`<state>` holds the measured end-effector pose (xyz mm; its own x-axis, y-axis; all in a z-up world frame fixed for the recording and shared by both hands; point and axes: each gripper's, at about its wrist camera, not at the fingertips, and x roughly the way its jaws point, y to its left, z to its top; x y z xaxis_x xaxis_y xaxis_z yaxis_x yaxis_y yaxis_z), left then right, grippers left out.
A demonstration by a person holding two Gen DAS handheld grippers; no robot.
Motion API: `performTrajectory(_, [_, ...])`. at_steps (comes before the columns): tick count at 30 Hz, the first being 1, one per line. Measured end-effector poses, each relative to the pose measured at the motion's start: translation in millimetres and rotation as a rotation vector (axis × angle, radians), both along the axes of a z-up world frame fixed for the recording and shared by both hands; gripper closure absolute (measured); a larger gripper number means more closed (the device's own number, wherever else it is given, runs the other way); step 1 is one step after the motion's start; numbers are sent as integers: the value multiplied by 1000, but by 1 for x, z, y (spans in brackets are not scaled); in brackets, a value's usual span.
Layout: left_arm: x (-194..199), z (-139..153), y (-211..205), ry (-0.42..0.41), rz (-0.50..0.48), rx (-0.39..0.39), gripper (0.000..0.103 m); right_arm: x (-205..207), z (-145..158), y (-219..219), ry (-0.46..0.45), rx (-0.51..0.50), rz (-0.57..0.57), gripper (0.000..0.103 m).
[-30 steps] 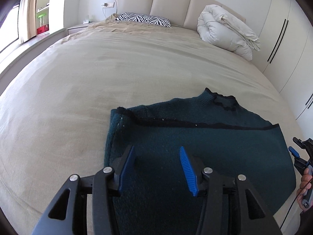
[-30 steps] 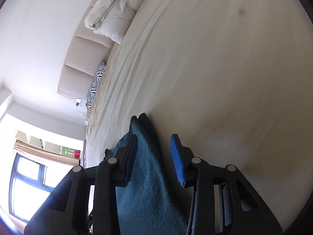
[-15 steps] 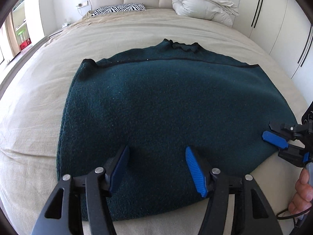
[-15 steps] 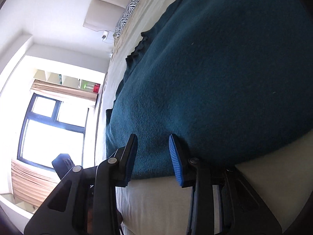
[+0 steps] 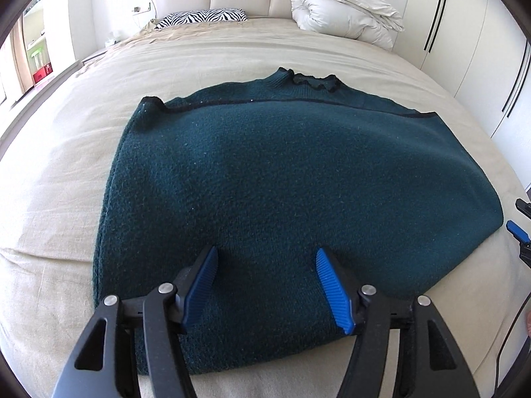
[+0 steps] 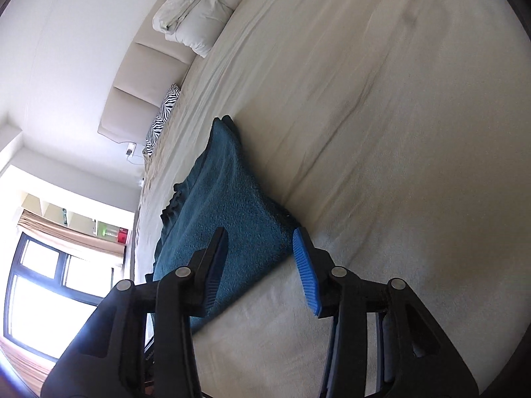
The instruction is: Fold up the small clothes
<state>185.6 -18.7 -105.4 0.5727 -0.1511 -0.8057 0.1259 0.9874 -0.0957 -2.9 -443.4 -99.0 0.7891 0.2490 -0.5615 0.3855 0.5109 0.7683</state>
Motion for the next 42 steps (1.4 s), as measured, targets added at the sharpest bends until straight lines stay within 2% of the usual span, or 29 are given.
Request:
performTrajectory(4, [-3, 7, 11, 6, 18, -61, 38, 1, 12, 21, -26, -24, 54, 57])
performTrajectory(5, [-6, 12, 18, -1, 36, -92, 38, -2, 18, 28, -30, -40, 82, 56])
performTrajectory(10, [-19, 35, 71, -57, 142, -226, 30, 33, 42, 78, -73, -98, 262, 55])
performTrajectory(14, [-9, 26, 112, -2, 200, -303, 31, 66, 49, 115, -93, -88, 359, 55])
performTrajectory(18, [0, 9, 146, 82, 238, -484, 33, 93, 53, 149, -105, -68, 446, 55])
performTrajectory(21, [5, -1, 152, 130, 216, -575, 38, 113, 49, 172, -96, -39, 502, 55])
performTrajectory(28, [21, -15, 156, 232, 166, -739, 38, 148, 41, 213, -85, 33, 610, 55])
performTrajectory(34, [33, -22, 156, 315, 128, -821, 39, 184, 32, 237, -73, 120, 673, 53])
performTrajectory(35, [35, -22, 155, 322, 126, -826, 40, 191, 30, 241, -67, 133, 683, 53])
performTrajectory(37, [37, -25, 155, 338, 129, -804, 58, 205, 26, 253, -57, 151, 710, 53])
performTrajectory(40, [38, -29, 154, 347, 126, -771, 75, 222, 22, 273, -35, 143, 740, 53])
performTrajectory(42, [38, -31, 154, 353, 129, -762, 82, 230, 20, 286, -23, 133, 776, 53])
